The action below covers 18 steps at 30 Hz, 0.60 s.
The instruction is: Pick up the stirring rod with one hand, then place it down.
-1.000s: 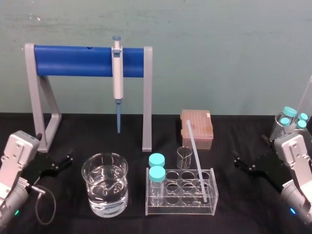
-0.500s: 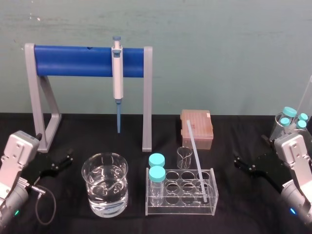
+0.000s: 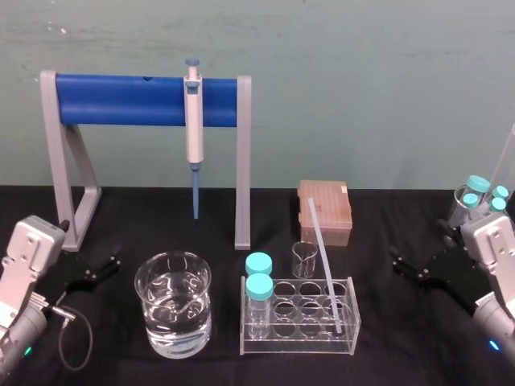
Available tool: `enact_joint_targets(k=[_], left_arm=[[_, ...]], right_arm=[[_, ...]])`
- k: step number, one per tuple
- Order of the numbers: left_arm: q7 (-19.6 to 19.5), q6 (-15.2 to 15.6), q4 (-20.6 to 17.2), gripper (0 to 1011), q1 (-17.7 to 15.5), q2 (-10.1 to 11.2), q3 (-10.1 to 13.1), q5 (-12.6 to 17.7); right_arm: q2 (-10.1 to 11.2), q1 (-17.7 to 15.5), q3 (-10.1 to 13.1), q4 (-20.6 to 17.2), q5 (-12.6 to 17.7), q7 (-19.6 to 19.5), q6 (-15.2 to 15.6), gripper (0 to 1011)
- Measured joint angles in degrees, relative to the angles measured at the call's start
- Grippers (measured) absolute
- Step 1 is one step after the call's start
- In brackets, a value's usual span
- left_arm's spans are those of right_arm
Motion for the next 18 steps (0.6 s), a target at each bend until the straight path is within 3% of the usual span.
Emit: enact_joint_targets(k=[7, 12, 13, 18], left_arm=[[0.00, 0.00, 0.00, 1005, 0.00, 0.00, 0.01, 0.00], [0.00, 0.00, 0.00, 1005, 0.00, 0.00, 0.00, 0.00], [0.00, 0.00, 0.00, 1005, 0.00, 0.00, 0.00, 0.00], [0.00, 0.00, 0.00, 1005, 0.00, 0.00, 0.00, 0.00]], right_arm=[[2.76, -2.42, 3.03, -7.01, 3.24, 3.31, 4.57, 1003], [3.05, -2.22, 5.44, -10.92, 10.14, 8.79, 11.25, 1003], [2.93, -1.78, 6.07, -11.31, 12.76, 11.18, 13.11, 1003], [1.84, 0.00, 7.55, -10.98, 20.20, 18.01, 18.72, 1003]])
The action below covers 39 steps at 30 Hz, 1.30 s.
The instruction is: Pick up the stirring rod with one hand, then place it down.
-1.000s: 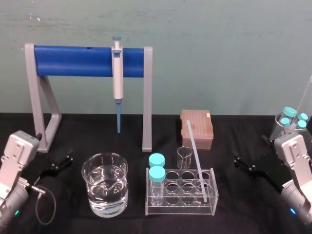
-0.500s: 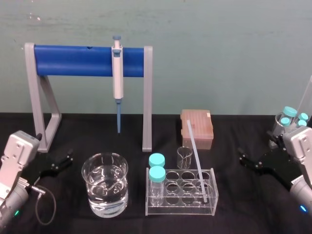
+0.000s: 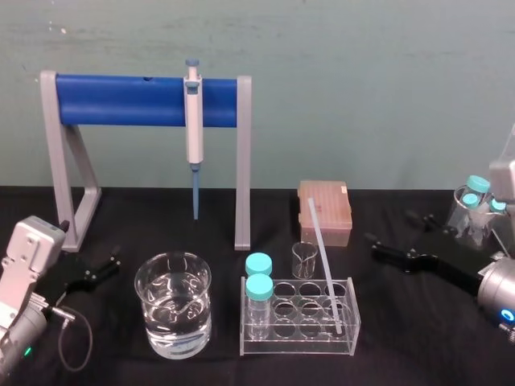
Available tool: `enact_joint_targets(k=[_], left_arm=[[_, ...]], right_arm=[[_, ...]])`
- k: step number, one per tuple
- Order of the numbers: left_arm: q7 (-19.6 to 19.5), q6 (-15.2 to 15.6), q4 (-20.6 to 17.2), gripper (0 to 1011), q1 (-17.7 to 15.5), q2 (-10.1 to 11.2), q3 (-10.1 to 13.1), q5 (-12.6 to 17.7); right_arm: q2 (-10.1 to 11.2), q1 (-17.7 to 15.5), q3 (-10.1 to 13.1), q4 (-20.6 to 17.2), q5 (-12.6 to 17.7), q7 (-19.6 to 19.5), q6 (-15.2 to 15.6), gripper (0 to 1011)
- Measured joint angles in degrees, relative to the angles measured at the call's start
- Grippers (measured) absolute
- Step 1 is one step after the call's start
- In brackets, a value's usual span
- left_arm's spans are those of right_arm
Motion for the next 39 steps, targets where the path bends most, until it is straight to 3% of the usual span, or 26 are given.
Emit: enact_joint_targets(k=[4, 7, 15, 19, 22, 32, 39], left_arm=[[0.00, 0.00, 0.00, 1005, 0.00, 0.00, 0.00, 0.00], [0.00, 0.00, 0.00, 1005, 0.00, 0.00, 0.00, 0.00], [0.00, 0.00, 0.00, 1005, 0.00, 0.00, 0.00, 0.00], [0.00, 0.00, 0.00, 1005, 0.00, 0.00, 0.00, 0.00], [0.00, 0.00, 0.00, 1005, 0.00, 0.00, 0.00, 0.00], [0.00, 0.00, 0.00, 1005, 0.00, 0.00, 0.00, 0.00], [0.00, 0.00, 0.00, 1005, 0.00, 0.00, 0.00, 0.00]], right_arm=[[-0.27, 3.02, -0.42, 1.38, 5.88, 5.75, 6.08, 1003], [0.21, 4.85, -1.30, 1.84, 7.32, 7.76, 8.37, 1003], [2.55, 12.15, -5.59, 3.86, 7.81, 12.67, 14.53, 1003], [2.64, 14.90, -7.46, 5.36, 7.77, 13.90, 16.74, 1003], [2.06, 18.15, -10.14, 7.80, 7.10, 14.82, 18.71, 1003], [-0.76, 24.62, -15.48, 14.74, 5.80, 17.01, 20.66, 1003], [-3.06, 27.02, -17.06, 18.58, 6.15, 17.35, 20.33, 1003]])
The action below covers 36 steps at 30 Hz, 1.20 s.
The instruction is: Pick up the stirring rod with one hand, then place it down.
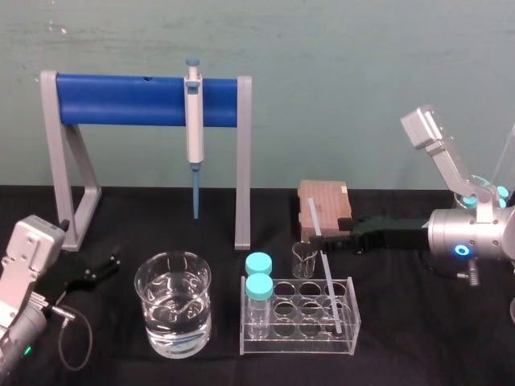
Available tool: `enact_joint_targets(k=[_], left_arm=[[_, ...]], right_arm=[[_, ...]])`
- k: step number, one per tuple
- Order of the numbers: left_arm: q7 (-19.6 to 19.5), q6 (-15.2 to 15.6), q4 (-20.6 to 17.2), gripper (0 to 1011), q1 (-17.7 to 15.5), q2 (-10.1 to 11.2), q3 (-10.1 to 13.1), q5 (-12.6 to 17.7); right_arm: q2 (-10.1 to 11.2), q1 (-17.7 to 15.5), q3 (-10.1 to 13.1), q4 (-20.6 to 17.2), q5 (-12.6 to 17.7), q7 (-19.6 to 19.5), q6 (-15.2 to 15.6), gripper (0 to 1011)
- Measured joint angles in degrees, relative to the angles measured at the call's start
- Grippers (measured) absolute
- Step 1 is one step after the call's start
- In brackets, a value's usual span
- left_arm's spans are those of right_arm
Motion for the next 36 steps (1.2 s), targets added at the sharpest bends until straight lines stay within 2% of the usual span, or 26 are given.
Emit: enact_joint_targets(k=[4, 10, 26, 36], left_arm=[[0.00, 0.00, 0.00, 1005, 0.00, 0.00, 0.00, 0.00], [0.00, 0.00, 0.00, 1005, 0.00, 0.00, 0.00, 0.00], [0.00, 0.00, 0.00, 1005, 0.00, 0.00, 0.00, 0.00], [0.00, 0.00, 0.00, 1005, 0.00, 0.00, 0.00, 0.00]], right_arm=[[-1.69, 1.08, -0.31, 2.47, 1.26, -0.01, -0.16, 1003], [-3.04, 2.25, -0.94, 4.74, 2.42, -0.12, -0.21, 1003], [-3.32, 4.56, -4.93, 7.09, 2.56, 0.69, -0.94, 1003], [-3.29, 5.29, -6.35, 7.90, 2.59, 1.05, -1.99, 1003]])
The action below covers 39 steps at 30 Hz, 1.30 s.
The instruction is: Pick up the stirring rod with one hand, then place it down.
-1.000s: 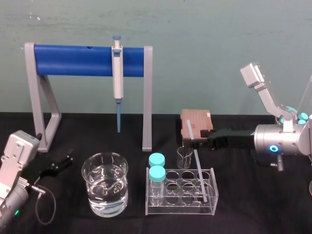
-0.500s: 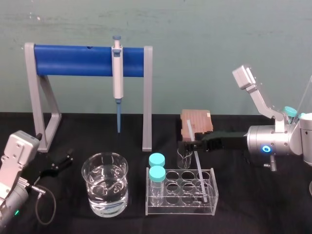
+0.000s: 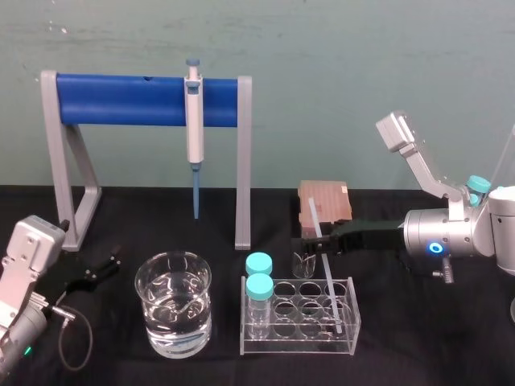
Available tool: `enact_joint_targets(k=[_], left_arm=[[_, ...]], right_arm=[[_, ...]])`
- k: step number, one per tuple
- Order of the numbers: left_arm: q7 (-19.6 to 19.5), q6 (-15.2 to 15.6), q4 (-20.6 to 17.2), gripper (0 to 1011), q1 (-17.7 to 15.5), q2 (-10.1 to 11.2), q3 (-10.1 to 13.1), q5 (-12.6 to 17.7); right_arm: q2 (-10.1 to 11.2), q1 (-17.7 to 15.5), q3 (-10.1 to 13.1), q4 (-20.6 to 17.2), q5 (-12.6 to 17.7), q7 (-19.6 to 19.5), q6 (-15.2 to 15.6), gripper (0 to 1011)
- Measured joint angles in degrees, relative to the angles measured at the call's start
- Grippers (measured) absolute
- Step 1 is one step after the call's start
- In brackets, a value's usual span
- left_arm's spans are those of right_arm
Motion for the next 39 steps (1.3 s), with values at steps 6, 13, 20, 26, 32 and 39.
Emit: enact_joint_targets(k=[6, 13, 20, 26, 32, 39], left_arm=[[0.00, 0.00, 0.00, 1005, 0.00, 0.00, 0.00, 0.00], [0.00, 0.00, 0.00, 1005, 0.00, 0.00, 0.00, 0.00], [0.00, 0.00, 0.00, 1005, 0.00, 0.00, 0.00, 0.00], [0.00, 0.00, 0.00, 1005, 0.00, 0.00, 0.00, 0.00], [0.00, 0.00, 0.00, 1005, 0.00, 0.00, 0.00, 0.00], [0.00, 0.00, 0.00, 1005, 0.00, 0.00, 0.00, 0.00]], right_arm=[[0.03, -0.32, -0.08, -0.06, 0.50, -0.39, -0.70, 947], [0.07, -0.54, -0.11, -0.18, 0.99, -1.13, -0.76, 769], [0.37, -0.48, -0.41, -0.18, 1.01, -1.12, -1.09, 554], [0.63, -0.67, -0.47, -0.53, 0.95, -1.58, -1.22, 349], [0.85, -0.99, -0.47, -1.02, 0.85, -2.01, -1.49, 152], [1.11, -1.26, -0.28, -1.55, 0.75, -2.41, -1.71, 72]])
